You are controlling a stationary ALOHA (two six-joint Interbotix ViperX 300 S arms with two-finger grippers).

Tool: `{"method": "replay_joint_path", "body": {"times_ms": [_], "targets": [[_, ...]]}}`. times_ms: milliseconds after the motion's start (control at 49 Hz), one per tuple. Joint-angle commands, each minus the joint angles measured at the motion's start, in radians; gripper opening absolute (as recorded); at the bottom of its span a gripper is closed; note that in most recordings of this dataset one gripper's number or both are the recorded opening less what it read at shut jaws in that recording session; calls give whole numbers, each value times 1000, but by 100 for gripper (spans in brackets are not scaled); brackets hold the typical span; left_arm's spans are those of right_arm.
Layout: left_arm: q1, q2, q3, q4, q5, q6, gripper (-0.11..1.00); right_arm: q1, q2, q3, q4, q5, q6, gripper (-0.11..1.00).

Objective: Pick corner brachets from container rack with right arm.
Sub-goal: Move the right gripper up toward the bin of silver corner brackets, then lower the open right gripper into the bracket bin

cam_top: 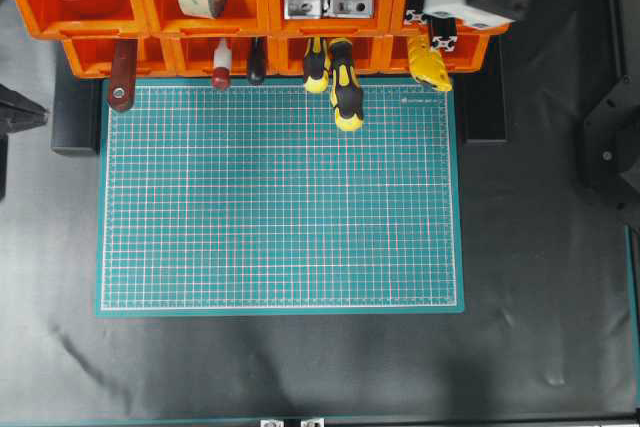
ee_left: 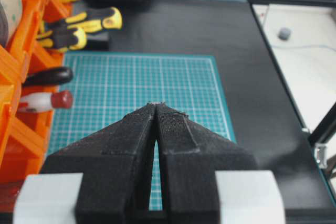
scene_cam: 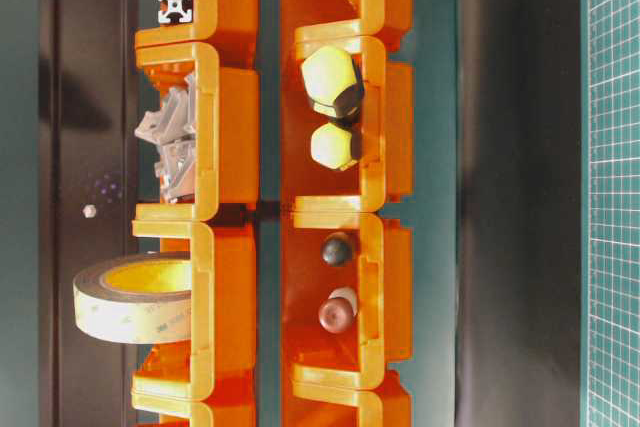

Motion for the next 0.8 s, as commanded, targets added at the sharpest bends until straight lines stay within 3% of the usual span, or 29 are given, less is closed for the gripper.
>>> {"method": "replay_joint_path", "body": {"times_ms": [0, 143, 204, 286, 449, 531, 776], "targets": [[-2, 0, -34, 3, -2, -3, 0, -8, 5, -29, -3, 9, -15, 1], [-2, -5, -34, 3, 2, -3, 0, -15, 34, -29, -3, 11, -55, 1], [-2, -5, -34, 3, 2, -3, 0, -21, 46, -29, -3, 11, -66, 7], [-2, -3, -34, 3, 2, -5, 0, -25, 61, -28, -3, 12, -67, 24], [-2, -6, -34, 3, 2, -6, 0, -21, 86, -21, -3, 11, -55, 70], [-2, -8, -34, 3, 2, -6, 0, -21, 97, -21, -3, 0, -58, 84], [-2, -8, -35, 3, 2, -6, 0, -21, 138, -23, -3, -15, -58, 86]]}}
